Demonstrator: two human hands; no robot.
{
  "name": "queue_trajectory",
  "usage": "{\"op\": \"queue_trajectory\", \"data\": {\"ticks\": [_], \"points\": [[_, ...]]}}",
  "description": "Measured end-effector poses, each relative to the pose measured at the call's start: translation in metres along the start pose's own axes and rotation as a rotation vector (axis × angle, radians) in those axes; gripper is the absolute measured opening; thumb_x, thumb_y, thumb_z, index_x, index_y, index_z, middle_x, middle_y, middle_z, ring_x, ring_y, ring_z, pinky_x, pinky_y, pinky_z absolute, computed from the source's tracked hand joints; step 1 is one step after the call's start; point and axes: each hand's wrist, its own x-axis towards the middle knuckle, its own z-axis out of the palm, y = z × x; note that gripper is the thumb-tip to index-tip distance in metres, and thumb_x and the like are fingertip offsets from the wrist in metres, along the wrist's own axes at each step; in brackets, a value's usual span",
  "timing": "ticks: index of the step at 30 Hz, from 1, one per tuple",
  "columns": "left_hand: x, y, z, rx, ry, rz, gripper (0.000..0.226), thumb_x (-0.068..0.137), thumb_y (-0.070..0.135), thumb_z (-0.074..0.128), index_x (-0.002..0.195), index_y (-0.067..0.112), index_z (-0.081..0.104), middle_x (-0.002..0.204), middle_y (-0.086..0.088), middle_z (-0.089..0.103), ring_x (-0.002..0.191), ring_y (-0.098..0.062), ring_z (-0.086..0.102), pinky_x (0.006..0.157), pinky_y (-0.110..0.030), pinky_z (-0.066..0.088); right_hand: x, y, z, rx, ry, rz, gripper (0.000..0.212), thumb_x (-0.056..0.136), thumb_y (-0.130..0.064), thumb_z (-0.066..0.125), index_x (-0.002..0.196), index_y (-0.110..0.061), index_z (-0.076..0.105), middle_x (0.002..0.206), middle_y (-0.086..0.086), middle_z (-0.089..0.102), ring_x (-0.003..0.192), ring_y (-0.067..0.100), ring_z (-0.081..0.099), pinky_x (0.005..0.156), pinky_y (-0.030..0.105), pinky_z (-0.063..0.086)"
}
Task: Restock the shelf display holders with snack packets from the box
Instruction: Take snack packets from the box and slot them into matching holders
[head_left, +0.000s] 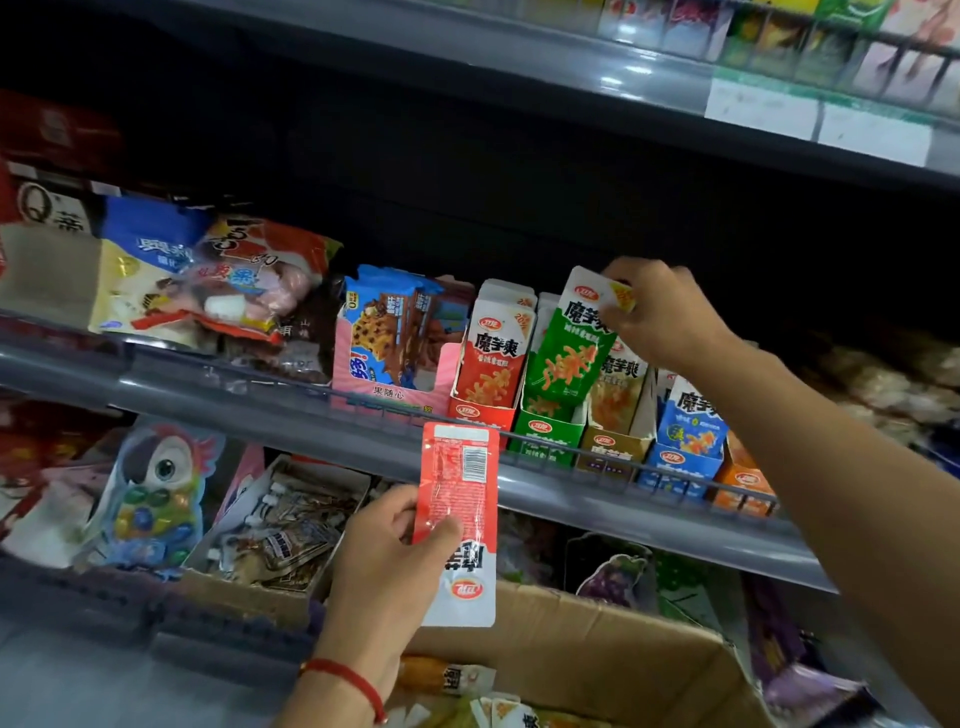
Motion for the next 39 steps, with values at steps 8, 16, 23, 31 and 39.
{"op": "queue_trajectory", "data": {"ticks": [8,16,23,31,39], "points": [[-0.005,0.002,0.005,-0.011,-0.023,0.000,0.014,0.092,0.006,0.070,0.095,0.019,0.073,0.087,0.007,0.079,0.074,-0.009,0.076,0.056,-0.021,0.056,-0.007,-0.006,0.038,-0.342,-0.075,-0.087,0.043,0.100,-0.025,0.061,0.141,-0.025,0.051,0.125,0.014,0.064,0.110,0.037,0.063,0.081,0.040,0.049],[-0.003,0.006,0.003,-0.020,-0.016,-0.011,0.010,0.092,0.008,0.071,0.095,0.018,0.073,0.085,0.006,0.079,0.076,-0.014,0.077,0.073,-0.041,0.063,-0.007,-0.009,0.047,-0.477,0.177,-0.121,0.035,0.093,-0.016,0.070,0.125,-0.012,0.057,0.115,0.008,0.058,0.103,0.030,0.064,0.062,0.037,0.045],[-0.001,0.007,0.002,-0.132,0.002,-0.039,0.007,0.092,0.012,0.071,0.093,0.017,0.076,0.087,0.004,0.080,0.082,-0.014,0.076,0.072,-0.030,0.054,-0.099,-0.033,0.051,0.162,0.001,-0.248,0.018,0.097,-0.028,0.064,0.114,-0.025,0.063,0.100,-0.012,0.064,0.078,0.006,0.062,0.071,0.041,0.059],[-0.002,0.002,0.009,-0.268,0.019,-0.090,0.033,0.084,0.013,0.079,0.115,0.017,0.067,0.093,-0.008,0.080,0.093,-0.026,0.074,0.081,-0.043,0.054,-0.194,-0.032,0.056,0.061,-0.162,-0.779,0.030,0.101,-0.052,0.057,0.124,-0.032,0.063,0.129,-0.014,0.059,0.127,0.011,0.050,0.101,0.033,0.044],[-0.004,0.010,0.000,-0.266,0.090,-0.111,0.018,0.102,0.024,0.058,0.116,0.013,0.061,0.082,-0.018,0.076,0.060,-0.026,0.063,0.049,-0.032,0.050,-0.098,-0.037,0.017,0.251,0.181,-0.343,0.019,0.102,-0.028,0.057,0.099,-0.017,0.073,0.081,-0.004,0.072,0.067,0.010,0.064,0.061,0.030,0.057]]}}
